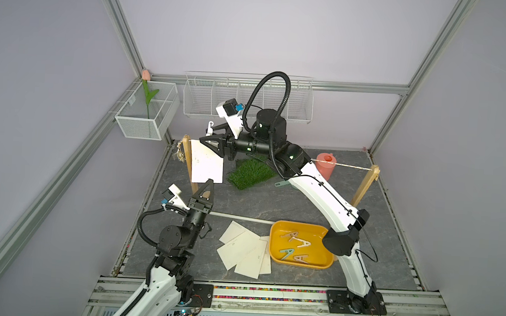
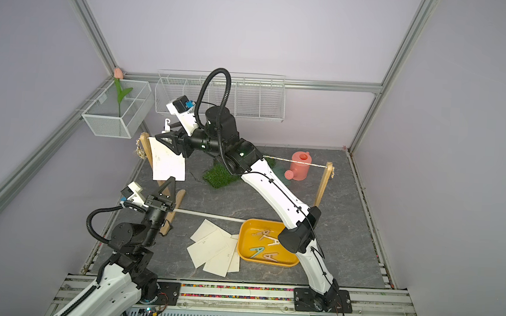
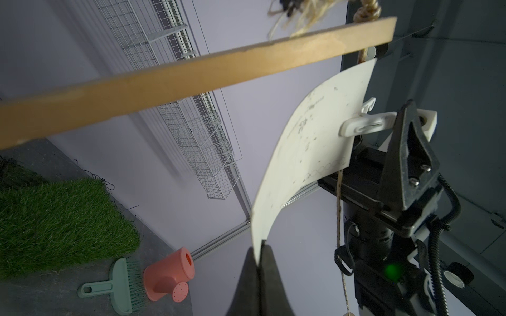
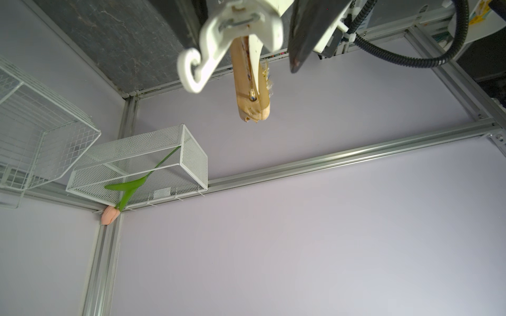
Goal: Remove the postcards from the strings
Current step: Remove the clamp from the clothesline.
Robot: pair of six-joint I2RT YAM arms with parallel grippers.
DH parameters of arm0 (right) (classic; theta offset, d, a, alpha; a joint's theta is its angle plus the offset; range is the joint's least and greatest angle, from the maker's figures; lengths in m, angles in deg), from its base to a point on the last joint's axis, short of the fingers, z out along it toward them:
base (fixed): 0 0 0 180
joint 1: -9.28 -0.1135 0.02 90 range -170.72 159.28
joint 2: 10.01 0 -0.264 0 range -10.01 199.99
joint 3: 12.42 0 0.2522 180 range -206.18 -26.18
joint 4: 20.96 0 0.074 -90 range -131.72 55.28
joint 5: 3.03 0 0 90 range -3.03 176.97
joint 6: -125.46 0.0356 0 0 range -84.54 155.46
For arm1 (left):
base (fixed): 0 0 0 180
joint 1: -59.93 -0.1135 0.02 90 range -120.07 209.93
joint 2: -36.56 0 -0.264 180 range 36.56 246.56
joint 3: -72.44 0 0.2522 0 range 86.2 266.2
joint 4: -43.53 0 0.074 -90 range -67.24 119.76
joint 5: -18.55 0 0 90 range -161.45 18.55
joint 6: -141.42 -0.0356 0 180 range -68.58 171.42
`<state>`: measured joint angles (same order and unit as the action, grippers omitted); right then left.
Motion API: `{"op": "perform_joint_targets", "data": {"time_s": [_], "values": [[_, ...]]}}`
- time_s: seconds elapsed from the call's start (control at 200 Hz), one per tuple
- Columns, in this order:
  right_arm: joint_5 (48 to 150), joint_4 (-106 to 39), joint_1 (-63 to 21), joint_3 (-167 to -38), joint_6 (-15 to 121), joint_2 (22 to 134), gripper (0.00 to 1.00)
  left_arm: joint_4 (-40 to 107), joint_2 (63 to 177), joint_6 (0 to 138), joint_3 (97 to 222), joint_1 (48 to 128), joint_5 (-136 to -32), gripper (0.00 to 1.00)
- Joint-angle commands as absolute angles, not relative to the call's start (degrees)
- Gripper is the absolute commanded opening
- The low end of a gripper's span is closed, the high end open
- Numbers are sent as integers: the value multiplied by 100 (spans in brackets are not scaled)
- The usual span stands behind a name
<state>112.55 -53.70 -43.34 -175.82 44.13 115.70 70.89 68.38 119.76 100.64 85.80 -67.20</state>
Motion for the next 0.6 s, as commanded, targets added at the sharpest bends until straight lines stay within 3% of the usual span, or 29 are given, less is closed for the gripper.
{"op": "perform_joint_targets", "data": {"time_s": [0.0, 0.225, 0.305, 0.595], "values": [[11362, -5118, -4356, -17682, 4438, 11631, 38, 7012, 6744, 11973, 9987, 8551, -6700, 0], [11269, -5063, -4360, -17651, 4316, 11527, 30, 6657, 6402, 11921, 9914, 8551, -6736, 0], [11224, -5000, -4358, -17607, 4267, 11456, 22, 6451, 6212, 11885, 9869, 8551, -6740, 0], [10872, -4668, -4302, -17555, 4008, 11178, 24, 5535, 5366, 11564, 9876, 8551, -7079, 0]]}}
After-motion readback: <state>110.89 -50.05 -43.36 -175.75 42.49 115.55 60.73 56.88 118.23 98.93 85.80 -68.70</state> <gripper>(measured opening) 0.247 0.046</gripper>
